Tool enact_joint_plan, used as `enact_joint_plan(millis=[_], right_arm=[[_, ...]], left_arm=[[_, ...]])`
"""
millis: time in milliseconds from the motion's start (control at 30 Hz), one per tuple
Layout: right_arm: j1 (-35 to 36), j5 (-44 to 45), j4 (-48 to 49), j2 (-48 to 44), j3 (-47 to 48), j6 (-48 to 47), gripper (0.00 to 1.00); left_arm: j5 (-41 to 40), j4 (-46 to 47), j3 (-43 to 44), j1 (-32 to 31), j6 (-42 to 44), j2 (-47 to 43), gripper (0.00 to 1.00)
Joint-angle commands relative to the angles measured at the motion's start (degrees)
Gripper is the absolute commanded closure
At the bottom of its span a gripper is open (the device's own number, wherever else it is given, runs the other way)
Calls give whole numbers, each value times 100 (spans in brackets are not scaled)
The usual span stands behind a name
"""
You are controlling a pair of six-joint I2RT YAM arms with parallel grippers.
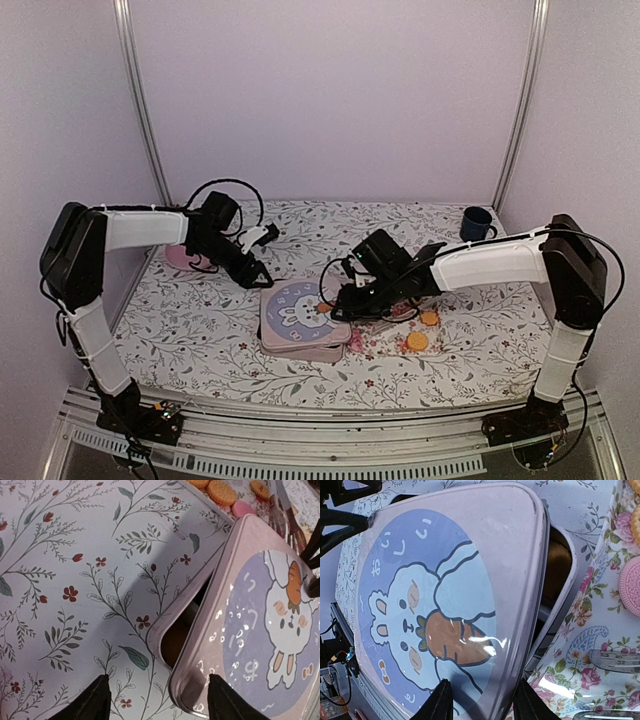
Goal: Pack the cookies
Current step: Adjust the box lid on the packing box.
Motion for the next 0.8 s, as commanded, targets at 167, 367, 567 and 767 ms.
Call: enact_joint_plan(millis=[167,367,567,767], right_arm=[[117,181,-206,101,-168,160,61],[119,222,-251,71,-144,183,61],[136,316,-419,15,-84,145,62],[224,440,-497,22,-40,165,61]], left_arm=[[160,-567,-483,368,6,-1197,12],[434,-675,-1009,142,-317,-1555,20],[263,-429,-1167,-59,-603,-1322,38],[558,-361,-1057,-171,-774,-882,46]])
